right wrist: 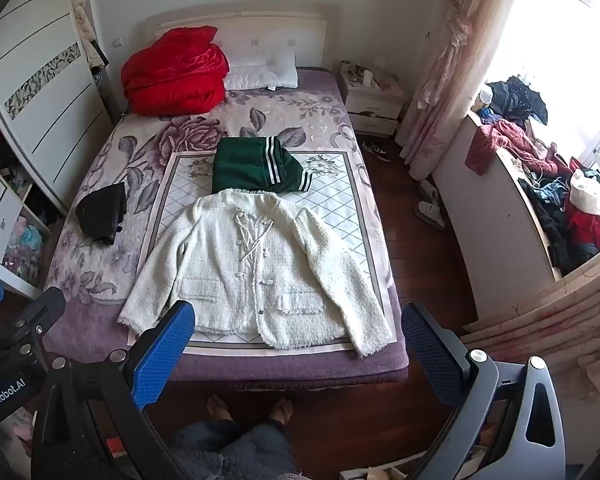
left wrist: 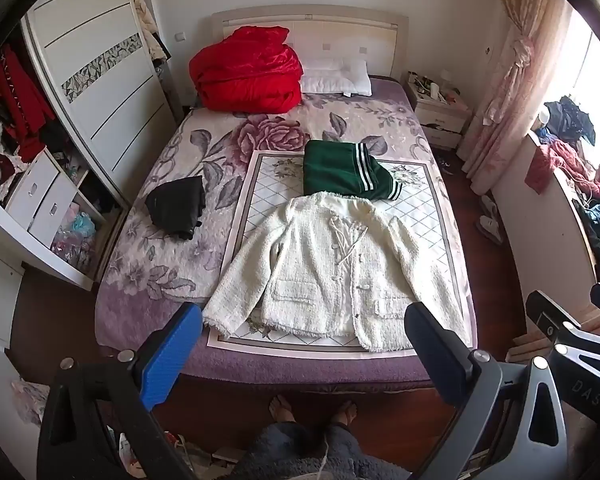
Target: Fold large clothes
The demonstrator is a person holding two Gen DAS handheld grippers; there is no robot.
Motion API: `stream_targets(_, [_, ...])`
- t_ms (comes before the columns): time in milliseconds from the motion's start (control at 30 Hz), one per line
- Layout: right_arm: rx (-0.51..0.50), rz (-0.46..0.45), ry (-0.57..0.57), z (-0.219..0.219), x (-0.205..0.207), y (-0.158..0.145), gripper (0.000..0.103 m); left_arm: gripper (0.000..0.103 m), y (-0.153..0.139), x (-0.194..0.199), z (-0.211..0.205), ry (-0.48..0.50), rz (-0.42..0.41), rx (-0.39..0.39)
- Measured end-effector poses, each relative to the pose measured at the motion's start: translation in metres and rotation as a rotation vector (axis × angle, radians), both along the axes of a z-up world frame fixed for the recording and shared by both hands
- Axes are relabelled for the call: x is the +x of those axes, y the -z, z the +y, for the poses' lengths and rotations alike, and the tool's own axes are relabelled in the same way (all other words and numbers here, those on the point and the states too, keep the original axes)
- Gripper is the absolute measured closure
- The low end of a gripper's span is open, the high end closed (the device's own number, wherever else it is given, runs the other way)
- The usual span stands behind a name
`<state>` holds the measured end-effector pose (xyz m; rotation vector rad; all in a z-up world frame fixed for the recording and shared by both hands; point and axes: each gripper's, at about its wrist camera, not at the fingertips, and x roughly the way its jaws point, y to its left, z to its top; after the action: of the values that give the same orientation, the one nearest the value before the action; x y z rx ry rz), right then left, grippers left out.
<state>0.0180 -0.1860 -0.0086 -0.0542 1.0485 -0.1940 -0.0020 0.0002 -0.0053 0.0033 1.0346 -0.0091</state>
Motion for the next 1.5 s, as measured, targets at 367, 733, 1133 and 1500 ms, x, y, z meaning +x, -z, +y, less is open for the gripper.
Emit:
stream_targets(367, [-0.006,0.002,-0.001,0.001,0.000,-0.002,0.000,0.000,-0.004,-0.004,-0.007,0.007,-0.002,-0.004])
stream_targets(733, [-0.006,-0.005,0.003,0.001,-0.001,-0.004,0.000,0.000,-0.007,-0.002,-0.008,0.009,-0.003,-0.004])
stream_targets(1133, [0.002,-0.018,0.007,-0.008,-0.002,-0.017,0.000,0.000,-0.012,0.004,-0.009,0.012,-0.008,-0.005])
stream_targets(1500, [0.003,-0.023,0.007,0.000,0.005,-0.027,0.000,0.000,-0.025,0.012,-0.011,0.019,-0.018,-0.008])
